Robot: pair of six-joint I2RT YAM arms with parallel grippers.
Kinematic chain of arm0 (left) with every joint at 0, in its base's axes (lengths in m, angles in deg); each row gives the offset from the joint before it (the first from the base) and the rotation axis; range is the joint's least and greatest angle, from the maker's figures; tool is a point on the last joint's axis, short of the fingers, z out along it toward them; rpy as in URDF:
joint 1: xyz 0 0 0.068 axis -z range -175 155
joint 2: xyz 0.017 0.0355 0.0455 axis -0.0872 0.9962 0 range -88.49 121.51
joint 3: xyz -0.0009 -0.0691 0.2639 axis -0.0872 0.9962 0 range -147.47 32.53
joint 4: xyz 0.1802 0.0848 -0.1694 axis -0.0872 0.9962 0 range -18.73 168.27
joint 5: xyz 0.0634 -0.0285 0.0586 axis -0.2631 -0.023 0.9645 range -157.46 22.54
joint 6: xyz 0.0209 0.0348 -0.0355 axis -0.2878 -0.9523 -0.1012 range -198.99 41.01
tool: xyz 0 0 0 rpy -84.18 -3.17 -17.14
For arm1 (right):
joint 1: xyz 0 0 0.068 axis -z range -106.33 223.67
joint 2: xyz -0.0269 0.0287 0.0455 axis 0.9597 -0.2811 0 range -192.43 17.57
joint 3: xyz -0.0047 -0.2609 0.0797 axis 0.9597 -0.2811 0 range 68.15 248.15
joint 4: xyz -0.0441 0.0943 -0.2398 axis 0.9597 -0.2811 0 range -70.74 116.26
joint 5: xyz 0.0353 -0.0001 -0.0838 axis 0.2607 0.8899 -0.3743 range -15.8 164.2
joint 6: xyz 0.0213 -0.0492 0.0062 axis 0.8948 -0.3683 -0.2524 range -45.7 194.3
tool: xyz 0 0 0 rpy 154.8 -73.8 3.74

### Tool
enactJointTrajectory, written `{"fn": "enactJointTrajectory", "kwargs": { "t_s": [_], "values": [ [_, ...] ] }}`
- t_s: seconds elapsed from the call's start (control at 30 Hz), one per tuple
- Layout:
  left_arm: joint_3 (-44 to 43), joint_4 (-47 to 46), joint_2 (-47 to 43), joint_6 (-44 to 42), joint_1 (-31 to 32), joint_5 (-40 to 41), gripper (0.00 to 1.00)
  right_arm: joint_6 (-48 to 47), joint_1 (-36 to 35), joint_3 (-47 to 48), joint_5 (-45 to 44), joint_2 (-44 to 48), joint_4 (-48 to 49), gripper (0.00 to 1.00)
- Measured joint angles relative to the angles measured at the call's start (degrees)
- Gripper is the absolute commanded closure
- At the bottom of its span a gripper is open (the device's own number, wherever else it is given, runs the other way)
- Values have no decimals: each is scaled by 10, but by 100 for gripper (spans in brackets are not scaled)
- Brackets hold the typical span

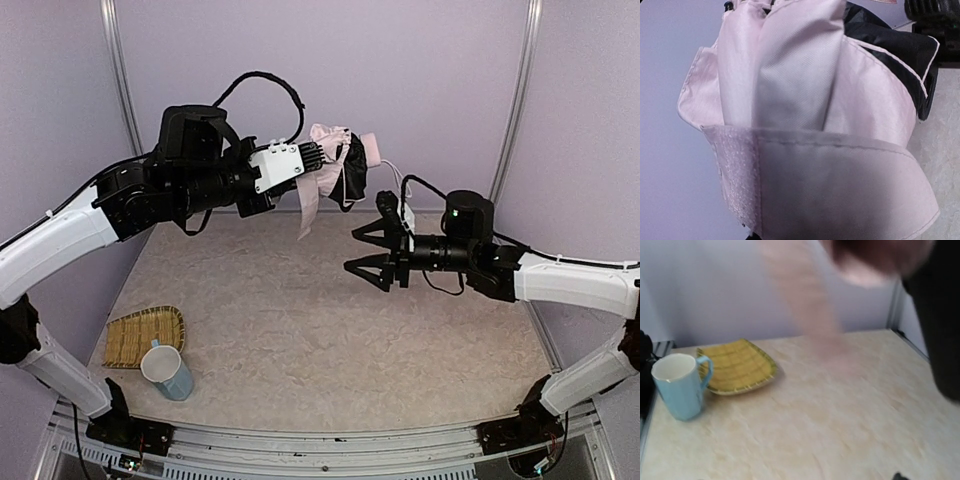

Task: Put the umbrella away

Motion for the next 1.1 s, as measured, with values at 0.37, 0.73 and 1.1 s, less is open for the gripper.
{"fn": "enactJointTrajectory", "kwargs": {
  "t_s": [0.37,0.73,1.1],
  "values": [
    [-30,33,-7,4,41,19,100,28,-51,79,56,-118,111,34],
    [-35,35,-7,4,43,37,100,25,-54,71,63,-118,123,34],
    [-35,31,-9,4,40,38,100,44,-48,-16,20,-4,151,25]
  ]
}}
